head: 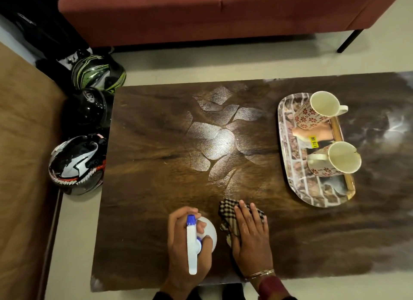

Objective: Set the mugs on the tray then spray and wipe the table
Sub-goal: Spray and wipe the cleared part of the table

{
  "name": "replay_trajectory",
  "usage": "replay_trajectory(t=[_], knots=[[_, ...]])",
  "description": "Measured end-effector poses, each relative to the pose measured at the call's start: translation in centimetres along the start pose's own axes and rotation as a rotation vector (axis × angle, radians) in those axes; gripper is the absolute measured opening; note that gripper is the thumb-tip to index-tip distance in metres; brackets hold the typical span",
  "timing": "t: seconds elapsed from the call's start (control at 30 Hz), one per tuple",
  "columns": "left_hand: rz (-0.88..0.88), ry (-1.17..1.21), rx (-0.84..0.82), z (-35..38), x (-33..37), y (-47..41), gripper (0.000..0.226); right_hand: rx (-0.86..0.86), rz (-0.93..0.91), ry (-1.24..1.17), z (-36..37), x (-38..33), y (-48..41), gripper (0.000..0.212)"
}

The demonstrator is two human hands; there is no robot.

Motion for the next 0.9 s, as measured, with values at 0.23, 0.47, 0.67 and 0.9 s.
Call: replay_trajectory(t=[0.23,0.47,0.67,0.9], knots=[[0.15,0.012,-0.02,1.1,-0.1,-0.3,0.07,0.006,0.003,-0.021,0.2,0.1,-0.1,0.073],[0.031,-0.032,-0.051,1.4,-3.0,0.6,0.092,0.001,-0.003,-0.008,-0.1,0.1,-0.1,0.075],[-0.017,-0.096,-0.081,1.1,-4.5,1.2,0.095,-0.009,-0.004,-0.006,-0.2,0.1,-0.1,0.076],[-0.104,-0.146,-0.052,0.2,-5.2,3.9,0.105,-0.031,0.001,-0.024,-0.2,0.1,0.0,0.069]])
Point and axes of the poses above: each hand's wrist, its own y-axis away from the middle knuckle, its own z-axis out of the palm, x = y × z, the point moved 2 cm from there along -y, towards the middle knuckle, and after that the axes turned 6 degrees about y, right-handed, at the moved point
